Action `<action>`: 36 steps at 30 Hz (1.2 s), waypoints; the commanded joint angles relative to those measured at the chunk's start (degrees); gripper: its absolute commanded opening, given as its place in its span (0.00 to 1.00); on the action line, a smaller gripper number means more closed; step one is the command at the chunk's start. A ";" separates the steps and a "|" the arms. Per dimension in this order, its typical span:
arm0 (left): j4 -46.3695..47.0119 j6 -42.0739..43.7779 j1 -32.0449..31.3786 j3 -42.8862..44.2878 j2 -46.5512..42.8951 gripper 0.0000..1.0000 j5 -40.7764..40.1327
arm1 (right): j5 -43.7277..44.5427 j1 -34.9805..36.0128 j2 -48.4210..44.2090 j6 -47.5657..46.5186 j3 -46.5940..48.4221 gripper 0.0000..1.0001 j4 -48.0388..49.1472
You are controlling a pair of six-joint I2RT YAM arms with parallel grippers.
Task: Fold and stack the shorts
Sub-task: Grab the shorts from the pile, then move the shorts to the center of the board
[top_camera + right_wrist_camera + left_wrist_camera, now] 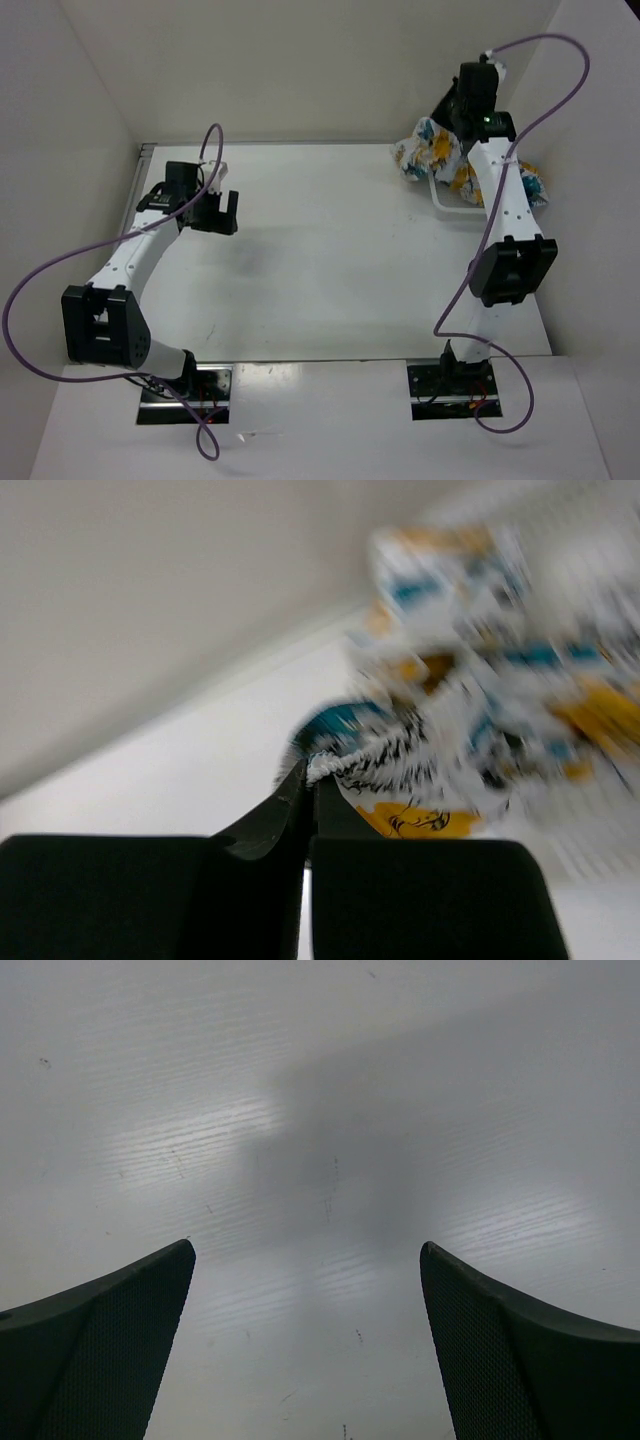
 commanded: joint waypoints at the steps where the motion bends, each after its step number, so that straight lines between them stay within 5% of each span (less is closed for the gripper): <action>1: 0.48 0.19 -0.12 5.82 0.73 1.00 4.72 | -7.44 5.91 1.22 -2.19 27.51 0.00 1.74; 5: 1.01 0.19 1.20 9.69 0.73 1.00 7.80 | -16.31 11.89 8.08 -0.18 47.11 0.00 4.27; 6: 1.01 0.19 1.81 11.00 0.73 1.00 8.41 | -19.98 13.39 13.06 0.53 59.33 0.00 2.27; 12: 1.01 0.19 6.20 14.09 -1.11 1.00 8.95 | -24.24 25.51 16.36 -0.68 64.64 0.00 4.10; 19: -2.24 0.19 11.92 16.72 -2.78 1.00 6.66 | -14.59 28.51 19.86 -2.53 66.66 0.00 -18.10; 20: -2.94 0.19 12.45 16.73 -2.78 1.00 6.14 | -6.13 29.39 20.48 -2.54 66.66 0.03 -25.45; 22: -2.95 0.19 12.45 18.13 -2.78 1.00 5.43 | 2.27 30.63 22.15 1.47 66.66 0.56 -32.26; 23: -2.95 0.19 12.45 18.66 -2.26 1.00 6.48 | 7.26 30.63 23.38 2.63 66.66 0.67 -37.25; 26: -2.42 0.19 12.45 19.19 -1.73 1.00 9.81 | 11.87 30.63 20.23 3.61 60.95 0.88 -37.30; 31: -1.89 0.19 12.45 17.79 -1.73 1.00 12.37 | 21.88 29.75 11.72 3.61 50.51 0.94 -37.30; 33: -1.89 0.19 10.44 17.18 -1.73 1.00 12.37 | 23.57 29.75 4.98 5.45 39.90 0.94 -37.30; 35: -1.89 0.19 9.03 15.77 -1.73 1.00 12.37 | 24.89 29.75 -2.01 4.76 19.37 0.94 -30.92; 36: -1.89 0.19 7.89 15.16 -1.73 1.00 13.68 | 23.94 29.23 -12.28 3.71 10.24 0.94 -19.40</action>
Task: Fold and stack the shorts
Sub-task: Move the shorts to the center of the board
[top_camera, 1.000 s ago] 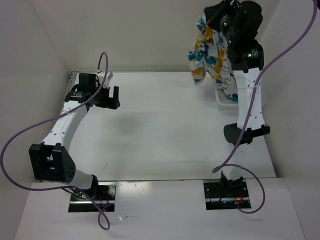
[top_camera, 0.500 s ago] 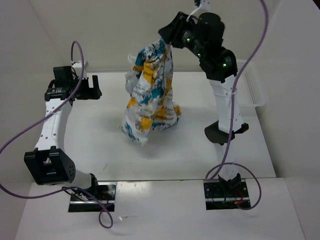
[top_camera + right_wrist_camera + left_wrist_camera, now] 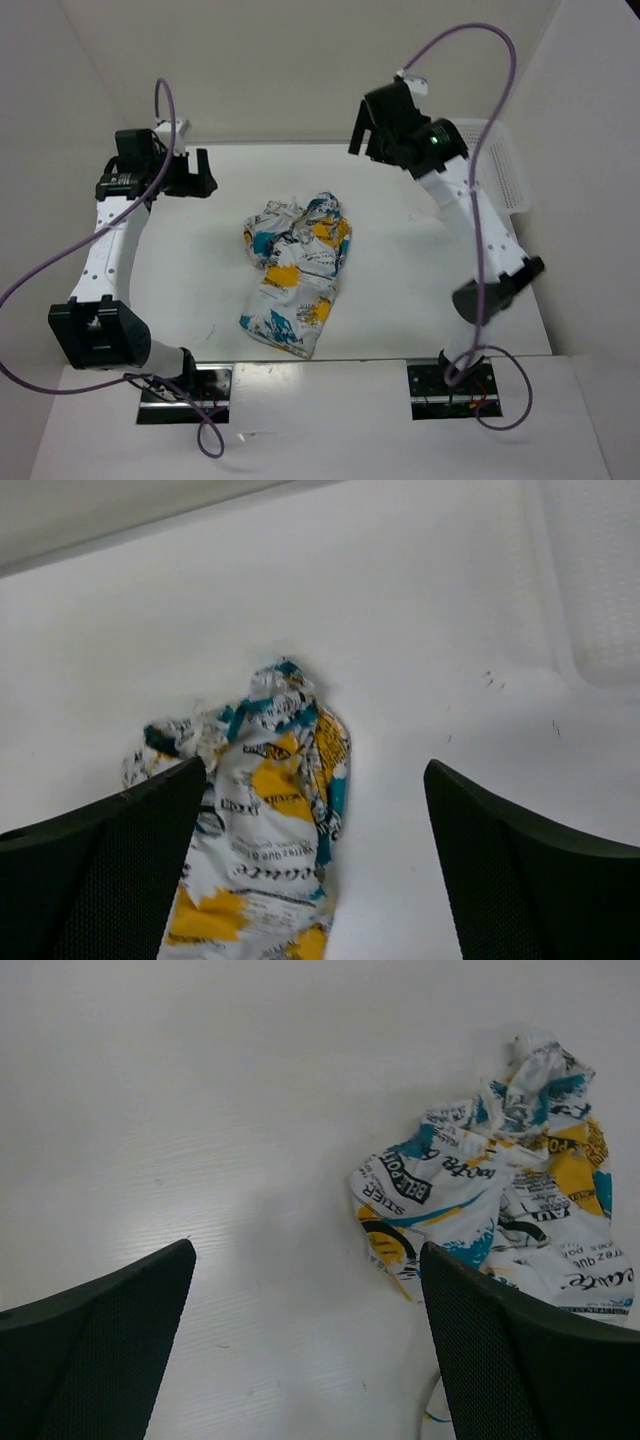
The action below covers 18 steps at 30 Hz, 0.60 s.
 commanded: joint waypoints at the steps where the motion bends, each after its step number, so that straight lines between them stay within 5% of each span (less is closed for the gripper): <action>1: 0.80 0.19 -3.26 -2.59 -1.16 0.98 4.42 | -1.66 -1.54 -22.21 -0.24 -25.68 0.94 18.55; 2: 0.27 0.19 -3.88 -5.48 -2.03 0.96 5.21 | -8.08 -6.51 -26.96 1.07 -40.38 0.94 23.39; 5: 0.27 0.19 -6.69 -11.98 -4.75 0.93 6.63 | -29.68 -14.02 -38.07 4.67 -61.28 0.89 37.30; 7: 0.27 0.19 -9.05 -19.63 -8.18 0.92 7.85 | -33.01 -13.08 -38.96 4.69 -67.66 0.87 41.78; 11: 0.88 0.19 -13.81 -29.74 -14.50 0.89 8.47 | -33.02 -8.85 -34.05 2.23 -70.41 0.76 47.07; 16: 1.50 0.19 -18.64 -35.83 -14.53 1.00 11.72 | -33.12 -7.79 -21.61 -1.11 -67.53 0.76 51.56; 18: 1.50 0.19 -22.07 -35.83 -12.33 1.00 12.25 | -30.38 -7.79 -15.71 -1.20 -62.00 0.83 50.43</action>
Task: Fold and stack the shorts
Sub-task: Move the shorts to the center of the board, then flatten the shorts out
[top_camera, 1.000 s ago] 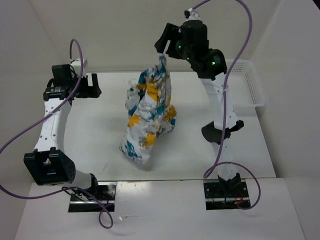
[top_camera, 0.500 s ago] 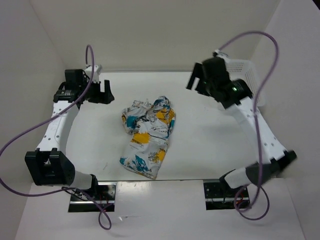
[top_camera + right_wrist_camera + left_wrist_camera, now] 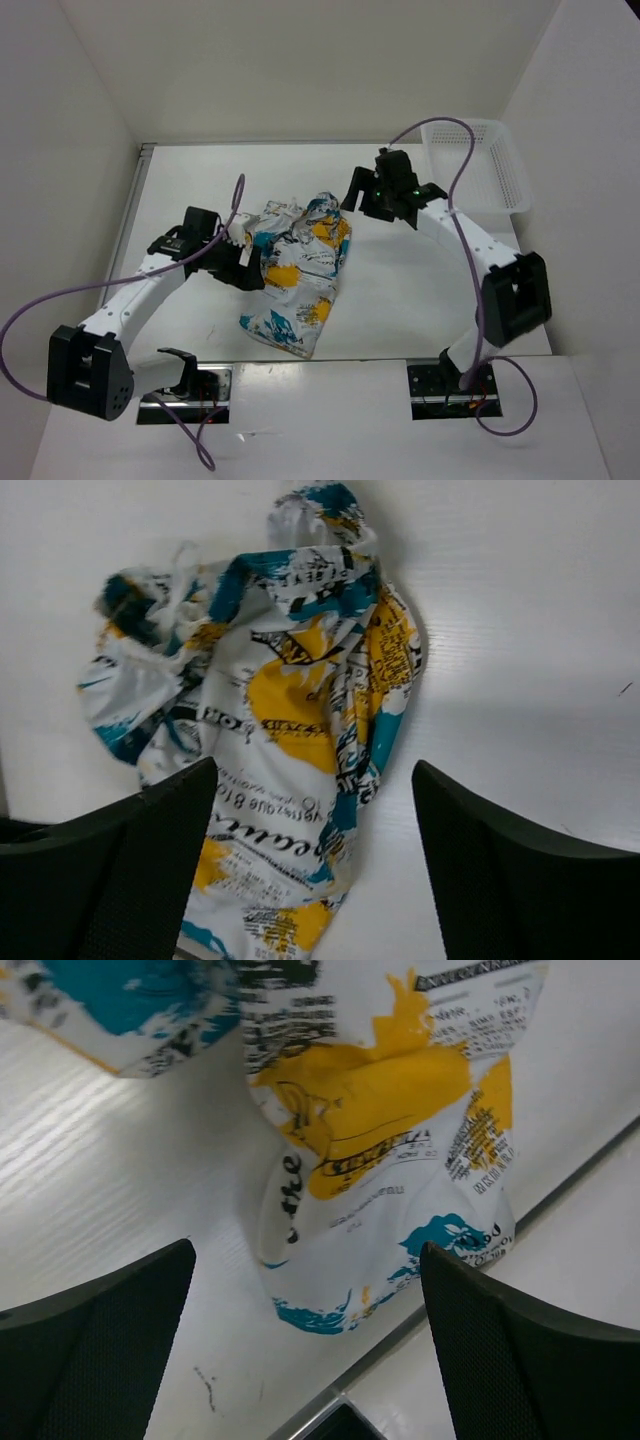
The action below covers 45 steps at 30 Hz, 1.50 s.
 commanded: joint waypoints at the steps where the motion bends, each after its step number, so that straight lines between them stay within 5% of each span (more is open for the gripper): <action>1: 2.02 0.25 -4.09 -0.38 3.36 1.00 3.81 | 2.47 0.45 9.68 -2.55 9.57 0.86 3.57; 10: 7.02 0.25 -9.72 -2.40 8.29 0.99 -2.51 | 4.08 2.38 33.43 -5.37 24.61 0.85 0.65; 13: 8.08 0.25 -10.94 -2.92 10.40 0.86 -3.30 | 4.06 2.38 37.41 -5.37 26.82 0.76 -0.05; 15: 8.78 0.25 -10.95 -2.92 11.19 0.69 -3.30 | 4.06 2.38 37.41 -4.85 26.82 0.61 1.61; 16: 9.57 0.25 -10.95 -2.40 11.72 0.45 -3.30 | 4.58 2.38 37.41 -4.32 26.82 0.55 1.62; 19: 10.29 0.25 -10.95 -0.04 12.42 0.04 -4.96 | 7.21 2.38 36.10 -3.80 28.49 0.22 0.83; 20: 8.37 0.25 -10.95 1.37 13.13 0.00 -6.28 | 7.75 2.38 35.57 -3.79 29.28 0.18 0.83; 26: 4.14 0.25 -6.65 12.79 15.68 0.00 -13.05 | 9.93 2.38 32.40 -5.46 32.26 0.13 -2.77; 36: 0.88 0.25 5.39 44.78 23.85 0.00 -13.85 | 13.90 -2.36 18.53 -3.70 32.80 0.18 -8.31; 41: -1.74 0.25 8.73 47.53 22.55 0.00 -6.83 | 11.98 -3.51 5.01 -1.96 23.33 0.16 -11.56; 45: -3.95 0.25 8.74 41.56 17.89 0.00 -1.90 | 10.12 -1.58 -6.69 3.76 9.55 0.15 -15.86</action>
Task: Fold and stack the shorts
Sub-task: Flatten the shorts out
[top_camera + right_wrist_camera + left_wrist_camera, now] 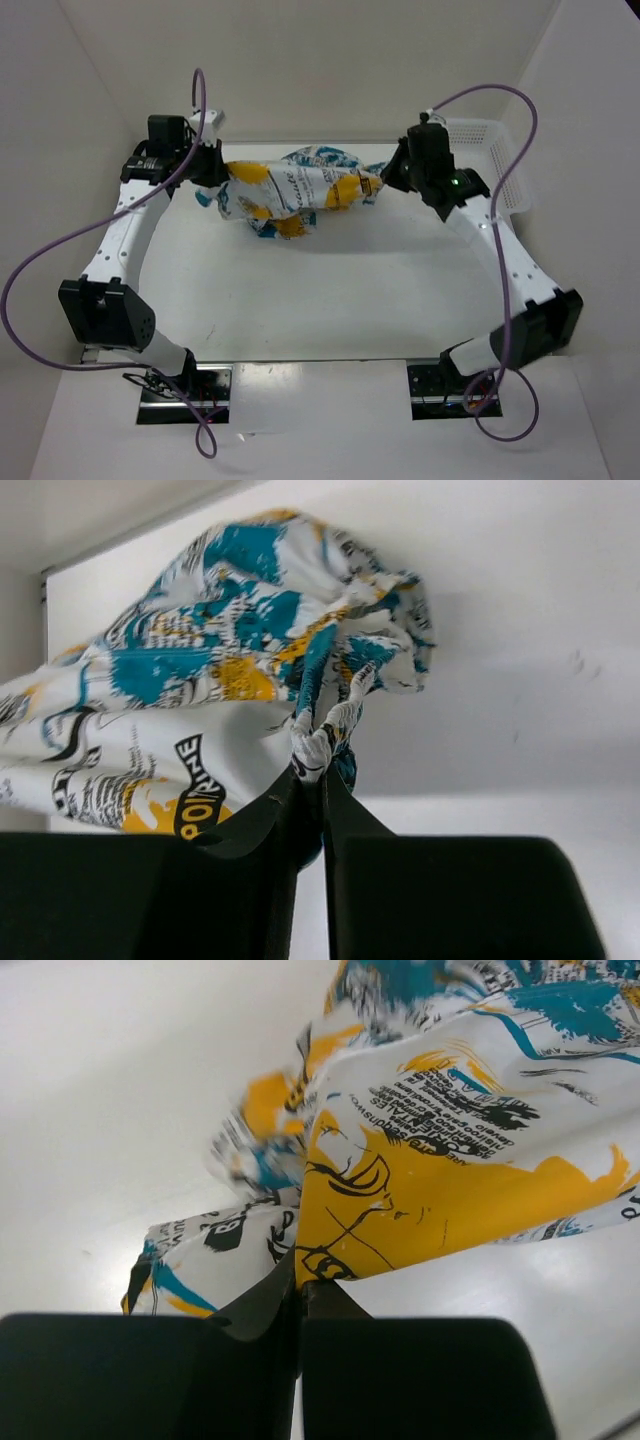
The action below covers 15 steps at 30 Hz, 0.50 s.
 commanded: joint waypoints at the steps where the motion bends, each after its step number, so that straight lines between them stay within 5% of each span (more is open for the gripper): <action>1: -3.95 0.23 0.02 -4.02 -5.06 0.00 5.62 | -1.02 1.99 -8.71 5.93 -9.85 0.15 -7.26; 4: -1.68 0.23 0.02 -8.24 -5.00 0.06 7.81 | -0.32 1.99 -14.53 9.45 -15.56 0.20 -8.41; 5: -1.15 0.23 0.02 -8.86 -3.77 0.23 8.60 | -0.32 1.99 -15.23 9.98 -17.23 0.49 -8.41; 6: -1.14 0.23 0.02 -8.86 -2.28 0.74 8.61 | -0.32 1.12 -15.24 9.98 -20.38 0.67 -7.71; 7: -2.01 0.23 0.02 -8.17 0.52 0.87 8.61 | -2.15 0.33 -14.72 9.98 -21.63 0.80 -7.71; 10: -4.03 0.23 0.02 -7.46 2.22 1.00 6.16 | -3.75 -1.18 -12.43 10.51 -23.83 0.88 -6.92; 15: -5.27 0.23 1.59 -18.59 -7.24 1.00 -0.36 | -5.51 -1.18 -14.53 10.51 -27.52 0.84 -5.33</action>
